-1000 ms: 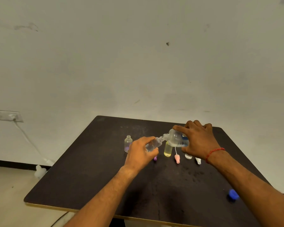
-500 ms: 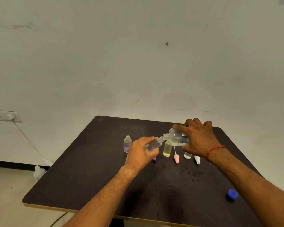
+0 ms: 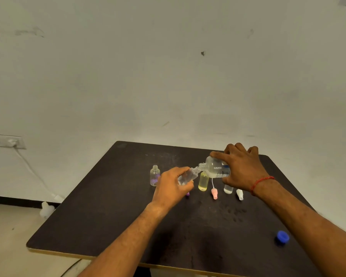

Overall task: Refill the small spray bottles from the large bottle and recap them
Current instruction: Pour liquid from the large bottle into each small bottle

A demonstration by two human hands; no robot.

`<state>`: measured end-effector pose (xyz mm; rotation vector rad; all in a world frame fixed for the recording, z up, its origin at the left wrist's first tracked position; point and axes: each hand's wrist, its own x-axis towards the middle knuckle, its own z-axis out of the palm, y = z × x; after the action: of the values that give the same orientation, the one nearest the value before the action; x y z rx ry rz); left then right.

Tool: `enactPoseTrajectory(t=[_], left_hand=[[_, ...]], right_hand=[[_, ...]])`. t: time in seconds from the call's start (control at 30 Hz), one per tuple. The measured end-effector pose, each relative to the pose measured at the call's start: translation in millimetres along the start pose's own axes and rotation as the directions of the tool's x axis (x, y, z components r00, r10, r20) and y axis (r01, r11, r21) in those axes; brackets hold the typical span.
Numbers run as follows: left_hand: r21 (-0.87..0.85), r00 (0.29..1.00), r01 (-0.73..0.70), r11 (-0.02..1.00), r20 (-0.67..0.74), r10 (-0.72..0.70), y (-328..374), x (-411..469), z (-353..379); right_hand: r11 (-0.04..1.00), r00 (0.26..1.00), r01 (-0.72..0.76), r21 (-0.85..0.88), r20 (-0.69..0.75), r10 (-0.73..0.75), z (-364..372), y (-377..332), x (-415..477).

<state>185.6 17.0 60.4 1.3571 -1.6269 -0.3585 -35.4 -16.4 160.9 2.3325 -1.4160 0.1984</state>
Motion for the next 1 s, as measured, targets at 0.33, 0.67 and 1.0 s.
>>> enactPoseTrajectory(t=[0.33, 0.67, 1.0], left_hand=[[-0.008, 1.0, 0.006, 1.0, 0.006, -0.006, -0.8, -0.8, 0.8], [-0.005, 0.998, 0.004, 1.0, 0.058, -0.003, -6.7, 1.7, 4.7], [-0.026, 0.999, -0.001, 1.0, 0.04, 0.002, -3.5, 0.0, 2.4]], right_hand=[[1.0, 1.0, 0.002, -0.012, 0.002, -0.002, 0.2, -0.6, 0.1], [1.0, 1.0, 0.009, -0.019, 0.002, -0.009, -2.5, -0.4, 1.0], [1.0, 1.0, 0.013, -0.025, 0.01, -0.012, -5.1, -0.8, 0.7]])
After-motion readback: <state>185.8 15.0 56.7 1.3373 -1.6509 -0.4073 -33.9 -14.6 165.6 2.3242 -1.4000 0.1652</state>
